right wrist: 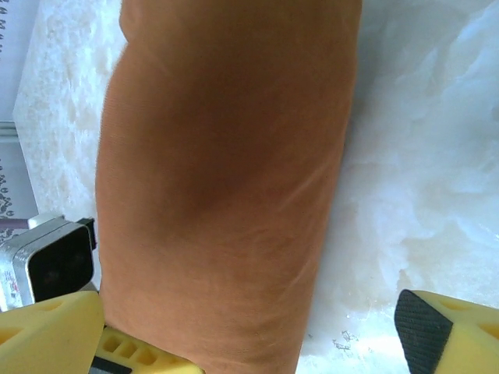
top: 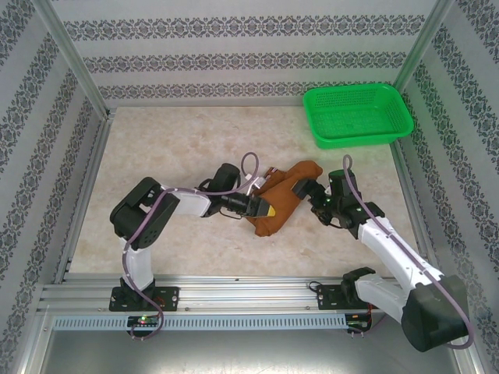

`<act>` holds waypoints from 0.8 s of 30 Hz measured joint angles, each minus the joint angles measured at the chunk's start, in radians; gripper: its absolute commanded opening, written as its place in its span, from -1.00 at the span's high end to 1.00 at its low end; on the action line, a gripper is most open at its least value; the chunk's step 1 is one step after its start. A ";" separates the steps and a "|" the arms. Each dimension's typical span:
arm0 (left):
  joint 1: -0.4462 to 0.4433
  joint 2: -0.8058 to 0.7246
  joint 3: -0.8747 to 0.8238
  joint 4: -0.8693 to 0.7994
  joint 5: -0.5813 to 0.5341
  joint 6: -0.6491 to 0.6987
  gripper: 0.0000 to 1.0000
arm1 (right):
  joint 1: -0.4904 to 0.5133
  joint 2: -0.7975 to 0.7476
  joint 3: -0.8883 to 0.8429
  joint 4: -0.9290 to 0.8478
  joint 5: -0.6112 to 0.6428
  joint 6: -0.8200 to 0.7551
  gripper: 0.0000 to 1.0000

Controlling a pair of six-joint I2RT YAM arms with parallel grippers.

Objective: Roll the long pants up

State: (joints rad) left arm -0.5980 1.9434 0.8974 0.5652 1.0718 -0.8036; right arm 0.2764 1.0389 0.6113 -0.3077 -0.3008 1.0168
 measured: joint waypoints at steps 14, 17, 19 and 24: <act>0.071 0.132 -0.082 0.664 0.048 -0.649 1.00 | 0.032 0.303 0.026 0.262 -0.086 0.028 -0.95; 0.087 0.132 -0.082 0.679 0.039 -0.690 1.00 | 0.053 0.362 0.064 0.305 -0.082 0.034 -0.95; 0.095 0.132 -0.087 0.684 0.026 -0.699 1.00 | 0.063 0.403 0.088 0.329 -0.082 0.042 -0.95; 0.104 0.151 -0.121 0.721 -0.005 -0.701 1.00 | 0.096 0.474 0.110 0.394 -0.084 0.074 -0.95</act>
State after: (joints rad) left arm -0.4942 2.0941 0.7765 1.2865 1.0664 -1.5043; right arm 0.3725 1.5127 0.7212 0.0864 -0.3843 1.0904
